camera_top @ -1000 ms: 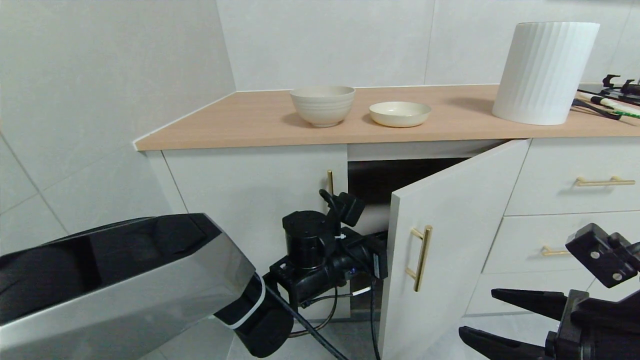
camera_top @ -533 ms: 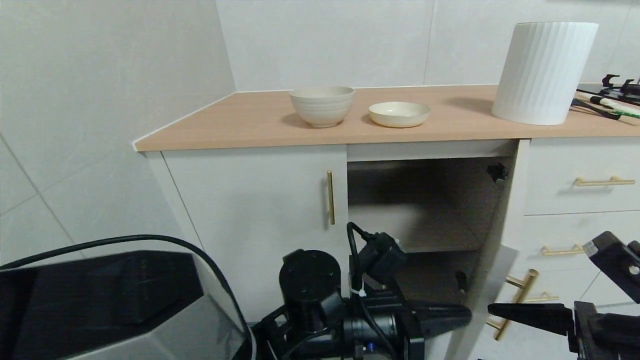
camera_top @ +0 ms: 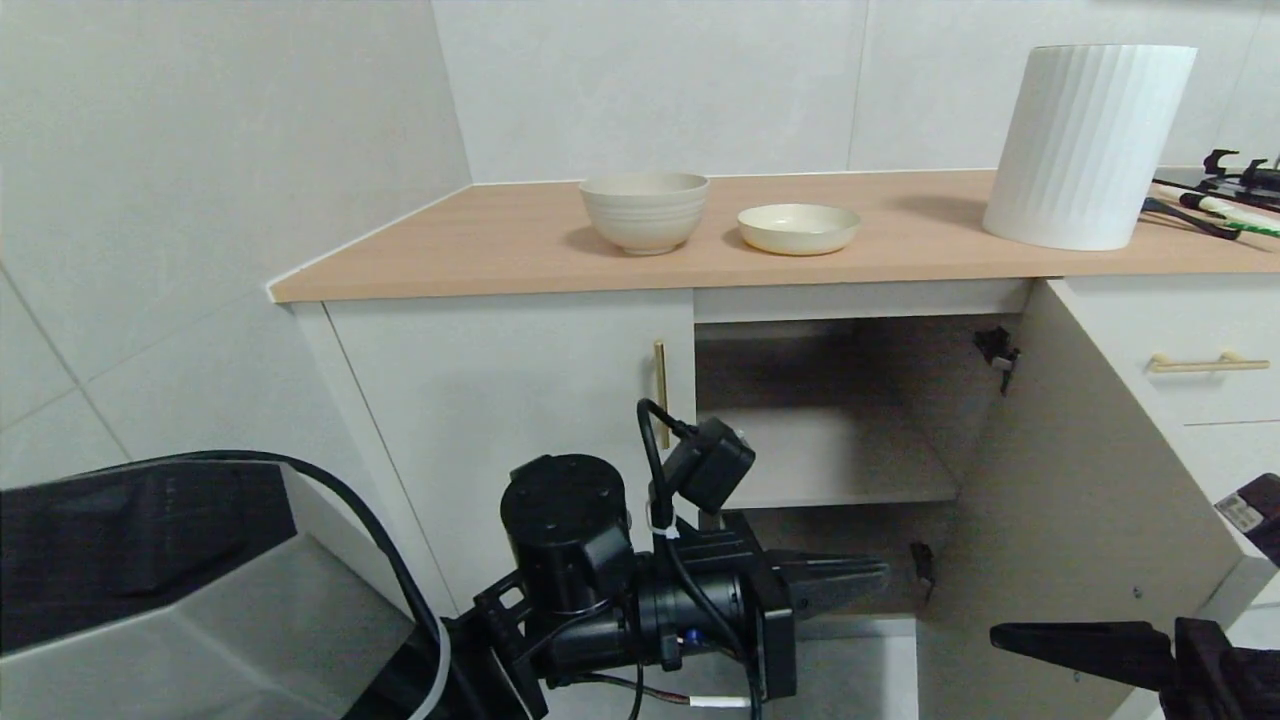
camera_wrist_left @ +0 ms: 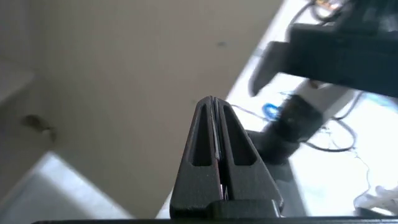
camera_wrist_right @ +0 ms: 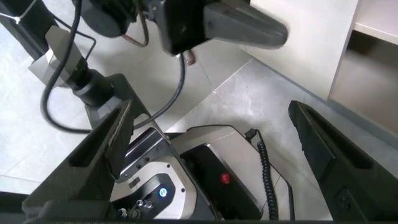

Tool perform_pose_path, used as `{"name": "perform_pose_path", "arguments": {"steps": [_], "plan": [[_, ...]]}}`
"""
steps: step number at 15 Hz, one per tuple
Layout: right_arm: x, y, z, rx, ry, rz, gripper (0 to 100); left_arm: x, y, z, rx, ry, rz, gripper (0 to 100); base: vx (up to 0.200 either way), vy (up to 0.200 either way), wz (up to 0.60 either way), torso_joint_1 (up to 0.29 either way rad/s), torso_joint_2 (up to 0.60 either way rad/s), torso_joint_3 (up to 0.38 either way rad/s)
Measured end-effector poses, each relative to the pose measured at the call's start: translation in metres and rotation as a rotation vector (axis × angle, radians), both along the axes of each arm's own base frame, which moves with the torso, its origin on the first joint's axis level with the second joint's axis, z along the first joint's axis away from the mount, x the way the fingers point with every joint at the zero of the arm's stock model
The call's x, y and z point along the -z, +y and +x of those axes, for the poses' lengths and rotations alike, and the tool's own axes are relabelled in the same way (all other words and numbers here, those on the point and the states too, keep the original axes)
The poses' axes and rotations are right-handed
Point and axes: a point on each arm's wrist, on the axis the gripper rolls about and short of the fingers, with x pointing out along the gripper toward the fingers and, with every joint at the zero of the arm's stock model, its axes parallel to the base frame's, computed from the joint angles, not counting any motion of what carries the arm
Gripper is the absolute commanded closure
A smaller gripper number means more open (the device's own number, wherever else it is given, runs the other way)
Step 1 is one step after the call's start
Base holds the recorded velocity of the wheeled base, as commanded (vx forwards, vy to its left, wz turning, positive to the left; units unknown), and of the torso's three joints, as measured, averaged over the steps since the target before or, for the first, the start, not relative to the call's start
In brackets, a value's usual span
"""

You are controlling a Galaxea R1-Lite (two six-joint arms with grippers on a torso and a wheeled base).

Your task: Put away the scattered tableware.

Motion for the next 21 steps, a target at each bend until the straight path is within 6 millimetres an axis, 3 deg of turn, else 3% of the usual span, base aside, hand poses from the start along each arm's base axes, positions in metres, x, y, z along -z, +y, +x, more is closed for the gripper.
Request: {"name": "perform_pose_path", "arguments": {"steps": [4, 8, 11, 15, 16, 21], "plan": [[0.002, 0.002, 0.002, -0.005, -0.002, -0.018, 0, 0.003, 0.002, 0.015, -0.233, -0.142, 0.127, 100, 0.0, 0.0, 0.0, 0.0, 0.0, 0.0], [0.009, 0.005, 0.005, 0.002, -0.011, -0.068, 0, -0.009, 0.009, 0.015, -0.259, -0.143, 0.141, 100, 0.0, 0.0, 0.0, 0.0, 0.0, 0.0], [0.01, 0.007, 0.01, 0.079, -0.019, -0.1, 0, -0.024, 0.036, 0.011, -0.319, -0.06, 0.251, 100, 0.0, 0.0, 0.0, 0.0, 0.0, 0.0], [0.005, 0.011, 0.022, 0.2, -0.04, -0.124, 0, -0.064, 0.091, -0.003, -0.459, 0.031, 0.369, 100, 0.0, 0.0, 0.0, 0.0, 0.0, 0.0], [0.003, 0.012, 0.026, 0.221, -0.042, -0.127, 0, -0.074, 0.103, -0.01, -0.485, 0.041, 0.377, 0, 0.0, 0.0, 0.0, 0.0, 0.0, 0.0], [-0.022, 0.021, 0.058, 0.312, -0.078, -0.096, 0, -0.115, 0.16, -0.046, -0.655, 0.023, 0.334, 0, 0.0, 0.0, 0.0, 0.0, 0.0, 0.0]]}}
